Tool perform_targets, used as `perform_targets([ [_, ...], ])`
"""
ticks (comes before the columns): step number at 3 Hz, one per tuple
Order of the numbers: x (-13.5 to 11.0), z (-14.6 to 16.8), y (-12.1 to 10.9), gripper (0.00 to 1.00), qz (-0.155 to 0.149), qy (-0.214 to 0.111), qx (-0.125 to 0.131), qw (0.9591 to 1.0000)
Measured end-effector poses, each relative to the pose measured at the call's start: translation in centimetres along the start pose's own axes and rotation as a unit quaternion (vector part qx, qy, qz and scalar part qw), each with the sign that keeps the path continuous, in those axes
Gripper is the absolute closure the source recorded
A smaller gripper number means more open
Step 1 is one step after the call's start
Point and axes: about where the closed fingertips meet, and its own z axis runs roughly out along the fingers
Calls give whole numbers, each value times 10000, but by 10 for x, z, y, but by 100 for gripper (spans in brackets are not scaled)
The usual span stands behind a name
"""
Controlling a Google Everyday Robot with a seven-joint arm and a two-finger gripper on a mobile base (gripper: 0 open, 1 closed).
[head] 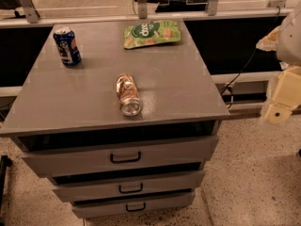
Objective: Pick orange can
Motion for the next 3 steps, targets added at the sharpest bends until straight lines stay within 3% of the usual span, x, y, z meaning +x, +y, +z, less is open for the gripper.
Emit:
perform_targets([
  [1, 0, 0, 0, 0, 0, 0, 1, 10000],
  [2, -31, 8, -9, 0, -38, -305, -113, 9995],
  [3, -90, 25, -18, 0, -64, -699, -362, 9969],
])
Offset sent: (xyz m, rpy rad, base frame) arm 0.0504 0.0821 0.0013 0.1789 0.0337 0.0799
